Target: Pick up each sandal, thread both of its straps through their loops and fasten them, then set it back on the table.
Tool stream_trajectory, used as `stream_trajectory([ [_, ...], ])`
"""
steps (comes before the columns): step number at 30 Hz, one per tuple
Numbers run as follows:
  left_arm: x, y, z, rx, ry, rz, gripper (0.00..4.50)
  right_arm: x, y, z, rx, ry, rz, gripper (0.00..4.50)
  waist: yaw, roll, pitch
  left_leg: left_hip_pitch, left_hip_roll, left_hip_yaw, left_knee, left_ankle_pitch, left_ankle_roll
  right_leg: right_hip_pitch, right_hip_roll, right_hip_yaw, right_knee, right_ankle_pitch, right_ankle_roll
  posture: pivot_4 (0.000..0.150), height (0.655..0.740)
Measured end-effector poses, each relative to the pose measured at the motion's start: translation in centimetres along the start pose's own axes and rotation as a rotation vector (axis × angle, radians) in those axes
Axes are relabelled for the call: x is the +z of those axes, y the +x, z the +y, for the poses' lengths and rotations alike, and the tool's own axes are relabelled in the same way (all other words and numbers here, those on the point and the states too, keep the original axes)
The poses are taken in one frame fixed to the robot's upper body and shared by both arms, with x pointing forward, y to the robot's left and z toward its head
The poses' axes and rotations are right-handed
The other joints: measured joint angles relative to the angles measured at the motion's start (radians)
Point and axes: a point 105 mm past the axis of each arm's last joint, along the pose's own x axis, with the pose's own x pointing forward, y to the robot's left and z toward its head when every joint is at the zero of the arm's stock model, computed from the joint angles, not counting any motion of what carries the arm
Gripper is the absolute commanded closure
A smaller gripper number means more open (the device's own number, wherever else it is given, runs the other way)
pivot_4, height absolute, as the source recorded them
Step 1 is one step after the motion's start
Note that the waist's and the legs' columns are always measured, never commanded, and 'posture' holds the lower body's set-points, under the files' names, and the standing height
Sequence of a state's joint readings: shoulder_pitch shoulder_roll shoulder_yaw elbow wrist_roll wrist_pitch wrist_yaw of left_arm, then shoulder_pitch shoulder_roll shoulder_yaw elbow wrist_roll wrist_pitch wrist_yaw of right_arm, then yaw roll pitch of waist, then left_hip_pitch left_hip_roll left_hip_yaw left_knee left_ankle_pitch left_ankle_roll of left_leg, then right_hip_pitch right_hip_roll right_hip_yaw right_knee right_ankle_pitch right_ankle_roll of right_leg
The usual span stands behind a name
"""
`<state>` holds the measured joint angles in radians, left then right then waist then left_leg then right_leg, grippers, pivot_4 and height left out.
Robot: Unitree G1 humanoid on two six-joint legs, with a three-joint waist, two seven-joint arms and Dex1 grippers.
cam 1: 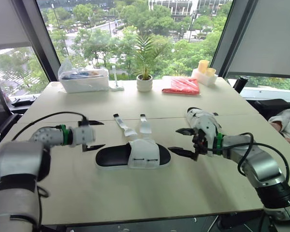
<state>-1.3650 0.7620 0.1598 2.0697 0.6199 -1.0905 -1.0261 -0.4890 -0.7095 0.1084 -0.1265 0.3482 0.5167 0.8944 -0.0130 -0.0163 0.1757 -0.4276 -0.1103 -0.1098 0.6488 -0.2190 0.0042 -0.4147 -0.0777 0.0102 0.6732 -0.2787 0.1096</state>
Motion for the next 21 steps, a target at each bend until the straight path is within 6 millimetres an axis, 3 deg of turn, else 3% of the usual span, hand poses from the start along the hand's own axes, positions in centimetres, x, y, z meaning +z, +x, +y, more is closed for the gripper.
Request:
stream_trajectory([
  [2, 0.6, -0.4, 0.1, -0.063, -0.275, -0.098, 0.03, -0.4, 0.4, -0.1, -0.004, -0.022, 0.008, 0.0, -0.011, 0.0, 0.0, 0.0, 0.0, -0.001, 0.0, -0.001, 0.001, 0.0, 0.0, 0.0, 0.001, -0.001, 0.001, 0.15, 0.74],
  [5, 1.2, -1.3, 0.6, -0.073, -0.556, -0.245, 0.03, -1.2, 0.9, 0.0, 0.002, -0.071, 0.036, 0.0, -0.031, 0.0, 0.0, 0.0, 0.0, 0.0, 0.0, -0.001, 0.001, -0.005, -0.002, -0.001, 0.007, -0.001, 0.001, 0.15, 0.74],
  [11, 1.7, -1.7, 3.2, 0.128, -0.764, -0.427, 0.03, -1.6, 1.4, 0.2, 0.018, -0.131, 0.045, 0.0, -0.035, 0.0, 0.0, 0.0, 0.001, 0.001, -0.001, -0.001, 0.001, -0.01, -0.003, -0.001, 0.012, -0.001, 0.001, 0.15, 0.74],
  [17, 0.2, -2.2, 7.6, 0.657, -0.85, -0.503, 0.03, -2.0, 1.7, 0.0, 0.007, -0.158, 0.037, 0.0, -0.021, 0.0, 0.0, 0.0, 0.0, 0.002, 0.0, -0.001, 0.0, -0.01, -0.005, 0.001, 0.011, -0.001, 0.001, 0.15, 0.74],
  [21, -1.7, -3.1, 9.1, 1.0, -0.922, -0.479, 0.03, -2.1, 2.0, 0.2, 0.01, -0.145, 0.026, 0.0, -0.014, -0.001, 0.0, 0.0, 0.0, 0.003, -0.001, -0.001, 0.0, -0.01, -0.005, 0.003, 0.011, -0.001, 0.001, 0.15, 0.74],
])
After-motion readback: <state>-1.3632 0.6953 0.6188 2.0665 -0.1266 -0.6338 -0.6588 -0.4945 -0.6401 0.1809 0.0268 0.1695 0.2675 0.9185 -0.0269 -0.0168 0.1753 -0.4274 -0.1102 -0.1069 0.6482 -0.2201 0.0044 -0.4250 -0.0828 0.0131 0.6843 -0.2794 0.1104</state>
